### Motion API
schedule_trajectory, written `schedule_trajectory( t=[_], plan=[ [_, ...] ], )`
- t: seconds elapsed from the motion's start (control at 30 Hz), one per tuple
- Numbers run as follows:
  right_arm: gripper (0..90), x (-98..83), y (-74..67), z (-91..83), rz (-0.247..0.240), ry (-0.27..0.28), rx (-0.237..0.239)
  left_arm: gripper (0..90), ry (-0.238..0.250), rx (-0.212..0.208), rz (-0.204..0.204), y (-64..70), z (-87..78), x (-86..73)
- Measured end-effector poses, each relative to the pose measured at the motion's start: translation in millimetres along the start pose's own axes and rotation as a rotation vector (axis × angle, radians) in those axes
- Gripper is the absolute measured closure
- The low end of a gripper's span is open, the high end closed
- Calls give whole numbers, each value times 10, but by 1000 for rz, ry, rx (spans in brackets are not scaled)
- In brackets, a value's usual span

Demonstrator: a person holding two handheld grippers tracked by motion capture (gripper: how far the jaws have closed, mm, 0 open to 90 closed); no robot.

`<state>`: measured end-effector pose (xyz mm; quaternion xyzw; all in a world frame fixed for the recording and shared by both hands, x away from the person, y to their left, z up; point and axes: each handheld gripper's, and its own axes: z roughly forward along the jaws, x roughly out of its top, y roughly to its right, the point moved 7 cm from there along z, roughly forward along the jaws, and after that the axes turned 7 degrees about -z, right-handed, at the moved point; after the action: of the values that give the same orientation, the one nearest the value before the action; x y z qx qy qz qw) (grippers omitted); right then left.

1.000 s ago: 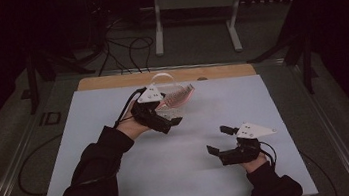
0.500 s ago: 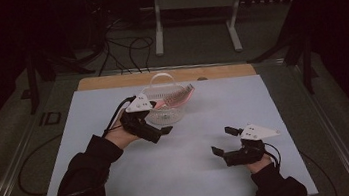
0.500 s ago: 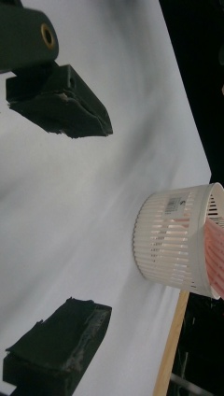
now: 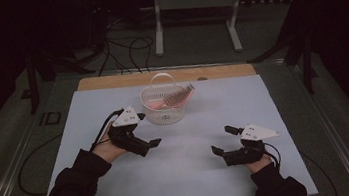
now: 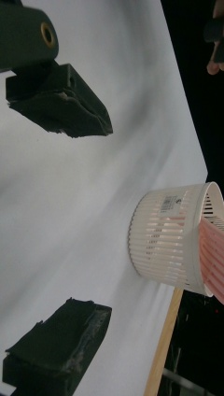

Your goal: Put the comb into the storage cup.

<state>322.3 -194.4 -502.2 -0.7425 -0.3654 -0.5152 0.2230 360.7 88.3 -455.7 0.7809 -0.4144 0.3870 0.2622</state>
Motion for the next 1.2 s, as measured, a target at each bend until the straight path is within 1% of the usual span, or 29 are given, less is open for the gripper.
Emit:
schedule_trajectory(
  t=[0.03,0.13,0.17,0.2,0.33,0.37,0.4,0.53,0.6,0.67,0.7,0.73,0.8,0.9,0.93,0.97,1.0,1.07,1.1,1.13,1.17,1.2],
  plan=[
    [110,-3,0,5,-6,-3,1,0,2,0,-6,-2,-24,-27],
    [110,-5,-9,12,-4,-7,2,0,2,8,-16,-13,-91,-117],
    [110,-5,-9,12,-4,-7,2,0,2,8,-16,-13,-91,-117],
    [110,-6,-11,14,-7,-9,2,0,5,15,-30,-21,-125,-180],
    [110,-4,-26,26,-8,-12,4,0,-1,31,-49,-48,-191,-312],
    [110,-4,-26,26,-8,-12,4,0,-1,31,-49,-48,-191,-312],
    [110,-5,-28,27,-6,-11,7,0,-1,36,-59,-60,-222,-368],
    [110,-8,-35,38,-16,-17,8,0,0,49,-72,-68,-273,-468],
    [110,-6,-37,40,-11,-13,11,0,-2,55,-80,-67,-293,-526],
    [110,-9,-38,41,-15,-20,9,0,-3,57,-86,-64,-315,-585],
    [110,-7,-39,41,-13,-15,12,0,-2,67,-87,-70,-327,-614],
    [110,-7,-37,41,-12,-14,12,0,5,70,-97,-72,-333,-640],
    [110,-9,-41,43,-15,-19,12,0,-5,79,-101,-86,-349,-712],
    [110,-6,-45,41,-25,-18,13,0,-11,93,-121,-110,-373,-812],
    [110,-5,-45,40,-19,-17,13,0,-11,96,-129,-115,-384,-845],
    [110,-5,-45,40,-19,-17,13,0,-11,96,-129,-115,-384,-845],
    [110,-6,-44,40,-17,-17,13,0,-14,108,-141,-122,-402,-910],
    [110,-4,-43,36,-19,-15,14,0,-25,121,-146,-127,-418,-981],
    [110,-3,-39,36,-20,-16,11,0,-29,121,-152,-127,-430,-1014],
    [110,-4,-38,37,-20,-17,10,0,-32,130,-158,-130,-444,-1043],
    [110,-4,-38,37,-20,-17,10,0,-32,130,-158,-130,-444,-1043],
    [110,-4,-40,36,-15,-15,13,0,-33,132,-162,-129,-475,-1090]
  ],
)
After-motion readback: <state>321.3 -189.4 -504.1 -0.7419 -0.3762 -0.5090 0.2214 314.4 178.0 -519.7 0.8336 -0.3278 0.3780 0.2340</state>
